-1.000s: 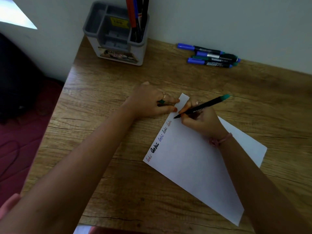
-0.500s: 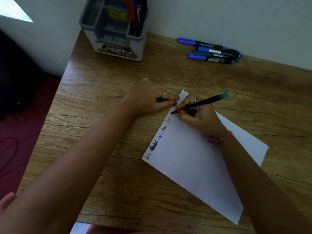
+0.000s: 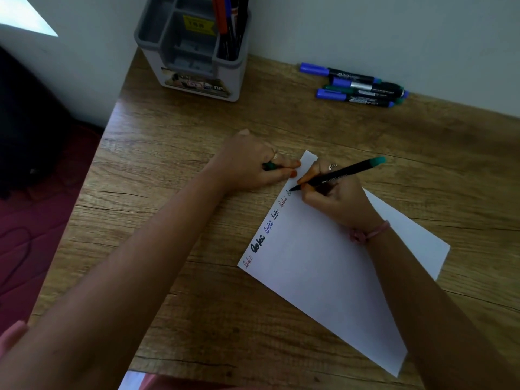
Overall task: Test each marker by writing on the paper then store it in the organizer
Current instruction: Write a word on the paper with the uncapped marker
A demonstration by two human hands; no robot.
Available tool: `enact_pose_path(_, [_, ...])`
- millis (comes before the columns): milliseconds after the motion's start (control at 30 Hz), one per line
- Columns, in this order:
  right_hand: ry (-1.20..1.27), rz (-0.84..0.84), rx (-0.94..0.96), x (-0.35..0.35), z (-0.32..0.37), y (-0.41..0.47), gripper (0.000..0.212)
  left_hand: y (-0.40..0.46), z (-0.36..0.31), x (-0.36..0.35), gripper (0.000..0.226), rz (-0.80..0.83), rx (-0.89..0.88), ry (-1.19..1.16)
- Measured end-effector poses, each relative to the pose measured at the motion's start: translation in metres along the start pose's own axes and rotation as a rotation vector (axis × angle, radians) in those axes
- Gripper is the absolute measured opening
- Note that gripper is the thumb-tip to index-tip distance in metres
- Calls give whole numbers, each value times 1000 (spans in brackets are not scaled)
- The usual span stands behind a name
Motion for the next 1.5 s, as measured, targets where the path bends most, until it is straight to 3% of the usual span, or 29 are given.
enact_pose_path(1333, [-32, -75, -33, 0, -5, -2, 6, -2, -1, -1, 55, -36, 5, -70])
enact_pose_path(1433, [66, -174, -121, 5, -5, -2, 22, -8, -4, 5, 45, -36, 86, -231])
enact_pose_path(1500, [115, -216, -186, 9, -3, -1, 26, -11, -6, 10, 33, 7, 216, -498])
Point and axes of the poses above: each hand's wrist, its own y-axis towards the middle knuckle, its own x-axis out of the back of the hand, z = x × y, the point moved 1 cm from there along y, towards the middle knuckle, and after that the axes turned 12 degrees about x, right-handed, at the moved point
